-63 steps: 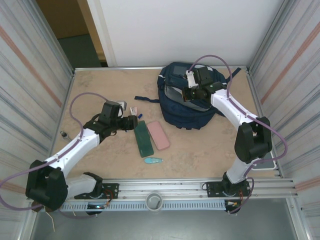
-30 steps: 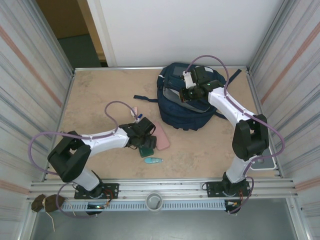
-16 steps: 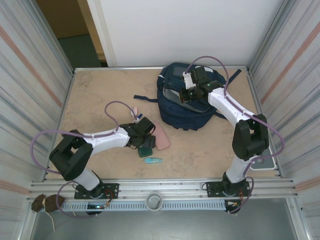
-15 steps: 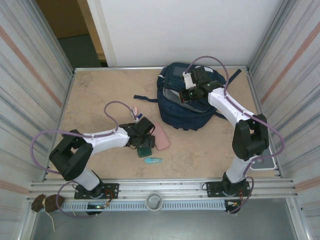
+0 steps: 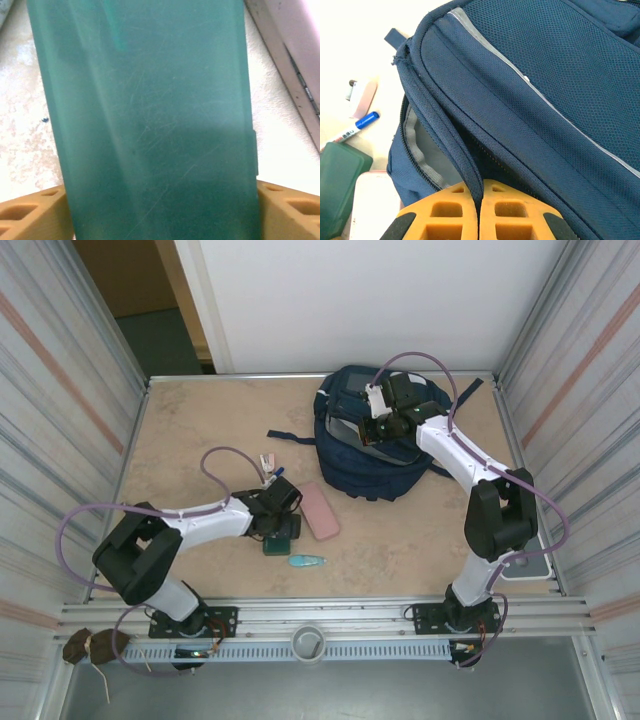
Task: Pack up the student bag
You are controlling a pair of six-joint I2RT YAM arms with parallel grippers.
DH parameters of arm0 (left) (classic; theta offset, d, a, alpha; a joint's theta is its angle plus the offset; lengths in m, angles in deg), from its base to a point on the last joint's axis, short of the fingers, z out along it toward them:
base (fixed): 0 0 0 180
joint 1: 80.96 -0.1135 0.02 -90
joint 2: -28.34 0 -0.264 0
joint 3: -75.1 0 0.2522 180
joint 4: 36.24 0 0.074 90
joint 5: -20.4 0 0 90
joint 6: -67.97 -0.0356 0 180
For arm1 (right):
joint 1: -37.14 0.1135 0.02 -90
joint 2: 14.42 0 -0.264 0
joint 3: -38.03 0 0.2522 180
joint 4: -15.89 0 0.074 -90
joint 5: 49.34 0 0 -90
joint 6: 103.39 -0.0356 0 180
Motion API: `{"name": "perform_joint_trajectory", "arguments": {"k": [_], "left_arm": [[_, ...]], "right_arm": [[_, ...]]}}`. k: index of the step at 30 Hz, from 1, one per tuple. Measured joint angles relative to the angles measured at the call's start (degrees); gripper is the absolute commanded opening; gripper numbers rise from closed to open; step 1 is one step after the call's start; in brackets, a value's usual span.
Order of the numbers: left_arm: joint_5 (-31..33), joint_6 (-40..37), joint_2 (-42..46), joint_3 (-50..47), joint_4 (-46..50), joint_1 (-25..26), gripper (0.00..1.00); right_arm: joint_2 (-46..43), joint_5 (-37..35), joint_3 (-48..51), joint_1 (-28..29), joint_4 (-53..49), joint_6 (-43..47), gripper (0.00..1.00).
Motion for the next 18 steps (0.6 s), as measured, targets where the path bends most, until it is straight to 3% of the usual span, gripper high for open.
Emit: {"name": "perform_joint_trajectory", "arguments": {"k": [8, 18], "left_arm": [[0.35, -0.46, 1.57, -1.97, -1.81, -0.20, 0.57], [-0.52, -4.66, 7.32, -5.20, -2.47, -0.20, 0.41]], "right_arm": [[0.00, -0.13, 0.00, 0.00, 0.00, 0.00, 0.00], [0.00, -0.15, 0.00, 0.00, -0.02, 0.00, 0.00]]}}
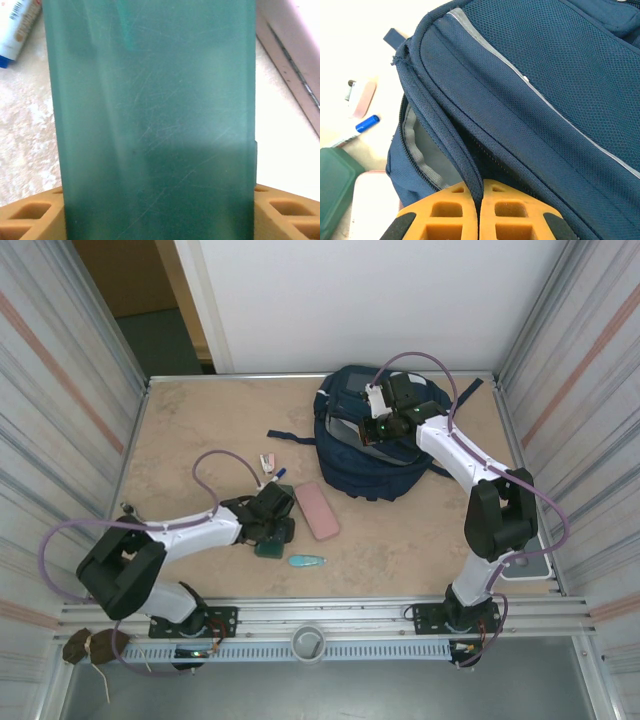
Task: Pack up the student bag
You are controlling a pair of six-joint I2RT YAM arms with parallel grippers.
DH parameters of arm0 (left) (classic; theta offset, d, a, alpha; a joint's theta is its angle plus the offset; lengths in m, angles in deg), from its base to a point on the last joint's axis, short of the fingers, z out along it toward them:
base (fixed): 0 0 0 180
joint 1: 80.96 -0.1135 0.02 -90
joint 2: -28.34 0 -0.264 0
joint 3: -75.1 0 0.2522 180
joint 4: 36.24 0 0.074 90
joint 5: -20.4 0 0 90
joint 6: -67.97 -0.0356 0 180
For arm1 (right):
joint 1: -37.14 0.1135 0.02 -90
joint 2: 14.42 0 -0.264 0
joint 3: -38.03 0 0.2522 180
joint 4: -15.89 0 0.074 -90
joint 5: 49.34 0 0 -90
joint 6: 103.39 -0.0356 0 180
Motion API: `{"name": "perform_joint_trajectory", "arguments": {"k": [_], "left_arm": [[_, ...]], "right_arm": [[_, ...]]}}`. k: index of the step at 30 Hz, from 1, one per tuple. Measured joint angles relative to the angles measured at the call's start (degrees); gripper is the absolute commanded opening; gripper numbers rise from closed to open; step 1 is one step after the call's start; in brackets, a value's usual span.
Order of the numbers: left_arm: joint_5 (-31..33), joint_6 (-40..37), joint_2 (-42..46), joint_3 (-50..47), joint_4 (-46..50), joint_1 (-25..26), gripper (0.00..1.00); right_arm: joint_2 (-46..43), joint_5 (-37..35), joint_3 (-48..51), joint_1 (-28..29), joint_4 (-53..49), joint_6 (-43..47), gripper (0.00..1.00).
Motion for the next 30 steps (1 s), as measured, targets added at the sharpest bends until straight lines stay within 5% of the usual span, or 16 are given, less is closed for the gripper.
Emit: {"name": "perform_joint_trajectory", "arguments": {"k": [18, 30], "left_arm": [[-4.87, -10.95, 15.80, 7.30, 4.48, 0.00, 0.34], [-15.32, -18.97, -6.75, 32.41, 5.29, -1.09, 0.34]], "right_arm": [[2.64, 1.88, -7.76, -0.28, -5.01, 0.00, 0.00], [6.67, 6.10, -22.58, -1.95, -13.62, 0.02, 0.00]]}}
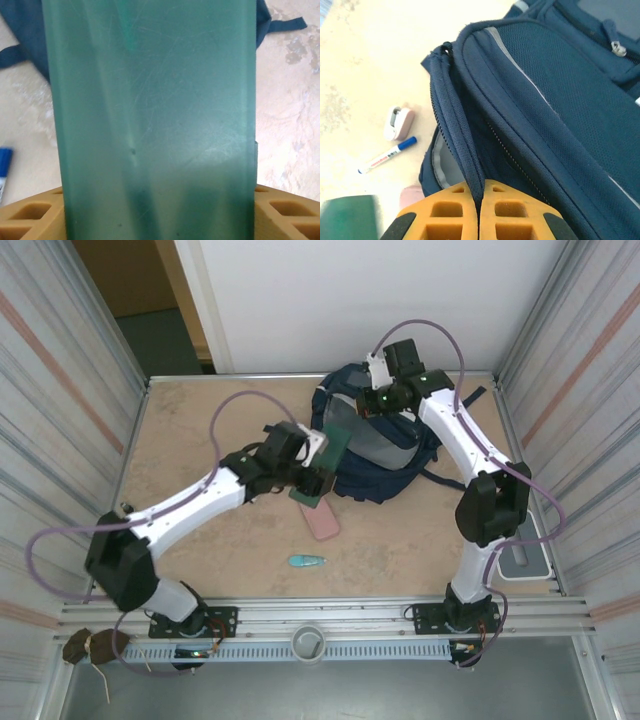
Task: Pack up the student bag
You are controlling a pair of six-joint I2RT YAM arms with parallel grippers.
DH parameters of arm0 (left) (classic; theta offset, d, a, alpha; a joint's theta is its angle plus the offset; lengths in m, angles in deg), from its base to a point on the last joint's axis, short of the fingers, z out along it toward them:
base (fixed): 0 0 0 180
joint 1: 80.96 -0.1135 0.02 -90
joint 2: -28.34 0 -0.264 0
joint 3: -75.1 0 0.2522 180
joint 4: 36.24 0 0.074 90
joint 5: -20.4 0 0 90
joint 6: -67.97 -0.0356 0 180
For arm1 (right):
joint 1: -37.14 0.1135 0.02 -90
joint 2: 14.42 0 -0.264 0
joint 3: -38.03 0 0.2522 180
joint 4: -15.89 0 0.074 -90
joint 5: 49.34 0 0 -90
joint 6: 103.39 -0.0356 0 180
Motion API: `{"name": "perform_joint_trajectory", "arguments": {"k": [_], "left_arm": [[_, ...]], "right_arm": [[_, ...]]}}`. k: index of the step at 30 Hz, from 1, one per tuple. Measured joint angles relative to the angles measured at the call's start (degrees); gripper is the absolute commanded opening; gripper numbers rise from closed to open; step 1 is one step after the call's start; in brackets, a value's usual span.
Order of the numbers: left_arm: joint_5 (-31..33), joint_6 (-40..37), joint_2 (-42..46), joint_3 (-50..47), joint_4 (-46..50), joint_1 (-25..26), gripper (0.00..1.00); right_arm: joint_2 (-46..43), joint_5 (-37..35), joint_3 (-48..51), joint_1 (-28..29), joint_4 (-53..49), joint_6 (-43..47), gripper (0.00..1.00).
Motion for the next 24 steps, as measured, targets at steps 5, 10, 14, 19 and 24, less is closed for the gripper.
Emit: {"name": "perform_joint_trajectory", "arguments": {"k": [5, 10, 14, 19, 24], "left_arm": [[-4.20, -0.63, -11.69, 13.05, 3.41, -2.29, 0.34], [-7.26, -0.39, -22.67, 25.35, 7.28, -4.26, 0.35], [-8.44, -0.26, -31.17, 35.76, 11.82, -5.16, 0.37], [-9.18, 1.60, -39.95, 43.82, 14.53, -5.62, 0.43], [-11.76, 4.50, -43.01, 43.95, 12.24, -5.64, 0.46]], "right_arm": [[1.81, 4.02, -5.99, -1.88, -2.89, -0.50, 0.00], [5.68, 9.51, -11.63, -3.65, -4.68, -1.75, 0.00], [7.39, 12.52, -12.90, -3.87, -4.79, -2.84, 0.00], [8.55, 16.85, -13.51, -5.07, -4.24, -4.57, 0.00], [10.05, 21.18, -13.51, -5.97, -3.45, -6.82, 0.00]]}}
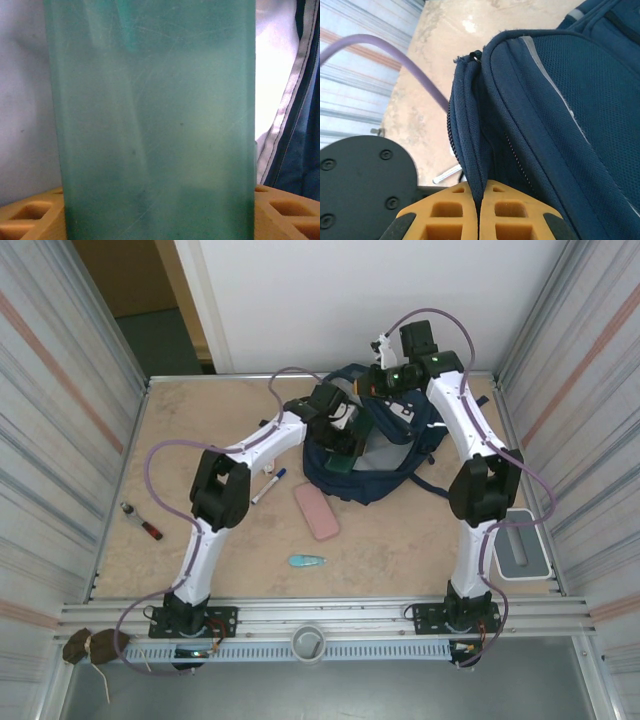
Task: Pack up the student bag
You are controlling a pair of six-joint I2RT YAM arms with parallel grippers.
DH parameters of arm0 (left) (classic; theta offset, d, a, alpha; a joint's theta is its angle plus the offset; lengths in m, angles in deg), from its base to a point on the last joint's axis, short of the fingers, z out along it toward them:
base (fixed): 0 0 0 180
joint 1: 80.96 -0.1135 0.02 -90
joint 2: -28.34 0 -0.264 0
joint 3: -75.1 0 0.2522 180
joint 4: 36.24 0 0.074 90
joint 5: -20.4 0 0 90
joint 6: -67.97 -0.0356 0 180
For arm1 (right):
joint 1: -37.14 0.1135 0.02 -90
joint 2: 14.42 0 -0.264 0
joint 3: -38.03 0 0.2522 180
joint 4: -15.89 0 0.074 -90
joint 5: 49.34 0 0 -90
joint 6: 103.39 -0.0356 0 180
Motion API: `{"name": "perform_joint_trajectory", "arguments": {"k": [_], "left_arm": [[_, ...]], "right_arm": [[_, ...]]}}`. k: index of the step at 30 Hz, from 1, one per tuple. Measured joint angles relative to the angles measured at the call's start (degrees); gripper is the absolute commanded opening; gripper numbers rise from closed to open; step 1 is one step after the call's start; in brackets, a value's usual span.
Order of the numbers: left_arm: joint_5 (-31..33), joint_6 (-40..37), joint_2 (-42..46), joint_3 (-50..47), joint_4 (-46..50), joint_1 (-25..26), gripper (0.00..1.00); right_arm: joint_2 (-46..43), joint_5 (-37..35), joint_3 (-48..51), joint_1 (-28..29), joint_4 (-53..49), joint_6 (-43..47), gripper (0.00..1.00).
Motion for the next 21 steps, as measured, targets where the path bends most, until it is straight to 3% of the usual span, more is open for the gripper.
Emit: {"name": "perform_joint_trajectory", "arguments": {"k": [2, 5, 12, 16, 21], "left_arm": [[-0.46, 1.46, -0.39, 0.00, -1.64, 0.07, 0.47], [-0.85, 4.09, -0.79, 0.07, -4.39, 0.07, 0.55], [-0.35, 6.43, 0.20, -5.22, -12.87, 0.09, 0.83], [-0.42, 6.19, 6.34, -17.00, -18.27, 0.09, 0.87], [-0.79, 5.64, 17.33, -29.49, -22.34, 0.48, 0.86]], "right_arm": [[0.63, 1.60, 0.00, -0.22, 0.61, -0.90, 0.00], [0.92, 3.02, 0.00, -0.31, 1.22, -1.88, 0.00], [0.83, 2.84, 0.66, -0.46, 2.64, -2.03, 0.00], [0.81, 2.84, 2.80, -0.46, 3.23, -2.01, 0.00], [0.59, 2.82, 4.68, -0.46, 4.04, -1.97, 0.00]]}}
